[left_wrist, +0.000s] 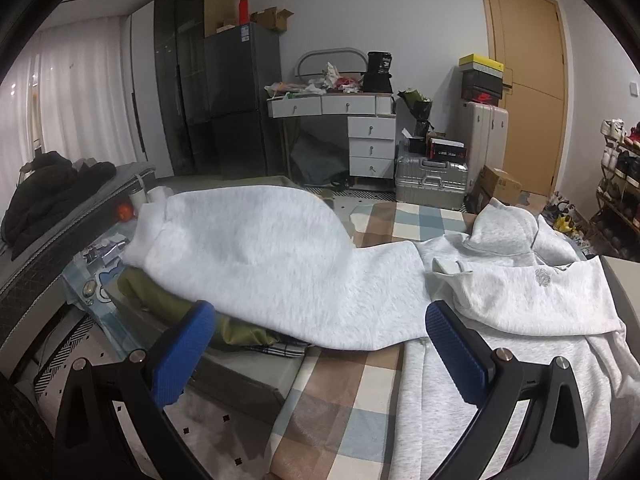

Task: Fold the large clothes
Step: 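Carry the sleeve across the sweatshirt body with the right gripper and release, then grasp the other sleeve cuff with the left gripper and lift it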

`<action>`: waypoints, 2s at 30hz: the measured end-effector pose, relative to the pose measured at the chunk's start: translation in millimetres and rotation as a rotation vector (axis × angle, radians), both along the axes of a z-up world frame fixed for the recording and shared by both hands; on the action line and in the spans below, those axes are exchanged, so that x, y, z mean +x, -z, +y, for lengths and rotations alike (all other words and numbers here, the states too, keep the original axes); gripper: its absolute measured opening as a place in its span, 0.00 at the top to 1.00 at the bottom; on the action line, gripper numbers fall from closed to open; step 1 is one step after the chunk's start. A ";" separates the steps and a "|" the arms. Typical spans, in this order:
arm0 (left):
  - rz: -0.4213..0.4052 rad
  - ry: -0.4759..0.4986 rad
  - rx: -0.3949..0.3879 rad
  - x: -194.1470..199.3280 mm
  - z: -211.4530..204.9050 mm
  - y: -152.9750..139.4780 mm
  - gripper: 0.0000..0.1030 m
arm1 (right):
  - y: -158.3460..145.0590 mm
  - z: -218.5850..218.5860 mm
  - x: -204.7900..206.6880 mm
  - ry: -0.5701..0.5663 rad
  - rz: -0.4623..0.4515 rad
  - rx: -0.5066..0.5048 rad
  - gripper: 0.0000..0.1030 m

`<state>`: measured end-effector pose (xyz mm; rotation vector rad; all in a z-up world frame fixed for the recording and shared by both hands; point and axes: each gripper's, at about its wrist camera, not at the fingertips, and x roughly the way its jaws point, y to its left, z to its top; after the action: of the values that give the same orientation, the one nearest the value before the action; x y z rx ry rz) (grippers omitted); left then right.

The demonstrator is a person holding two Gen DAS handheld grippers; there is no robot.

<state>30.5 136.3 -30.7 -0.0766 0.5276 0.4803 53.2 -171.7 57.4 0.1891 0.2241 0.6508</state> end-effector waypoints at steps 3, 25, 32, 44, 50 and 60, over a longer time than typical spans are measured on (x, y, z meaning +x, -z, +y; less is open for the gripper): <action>0.001 -0.005 -0.016 -1.6 8.6 1.9 0.01 | 18.8 21.7 -8.2 0.032 -0.009 -0.030 0.00; -0.122 -0.130 -0.343 5.9 175.1 32.0 0.01 | 163.0 61.8 84.5 0.298 -0.035 -0.102 0.00; -0.087 -0.133 -0.527 20.0 197.1 53.4 0.01 | 174.8 49.6 86.4 0.272 -0.028 -0.030 0.00; -0.078 -0.161 -0.394 16.5 199.4 49.8 0.82 | 182.1 42.4 90.4 0.229 0.018 0.044 0.00; -0.118 -0.200 -0.474 15.8 208.6 57.1 0.73 | 181.7 41.4 88.0 0.218 0.017 0.058 0.00; -0.013 -0.185 -0.373 55.6 203.1 46.4 0.55 | 180.1 36.7 85.5 0.207 0.021 0.086 0.00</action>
<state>86.2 339.5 -77.1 -0.4887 0.5958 0.5560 138.7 -135.0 -122.6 0.2981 0.1936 0.4532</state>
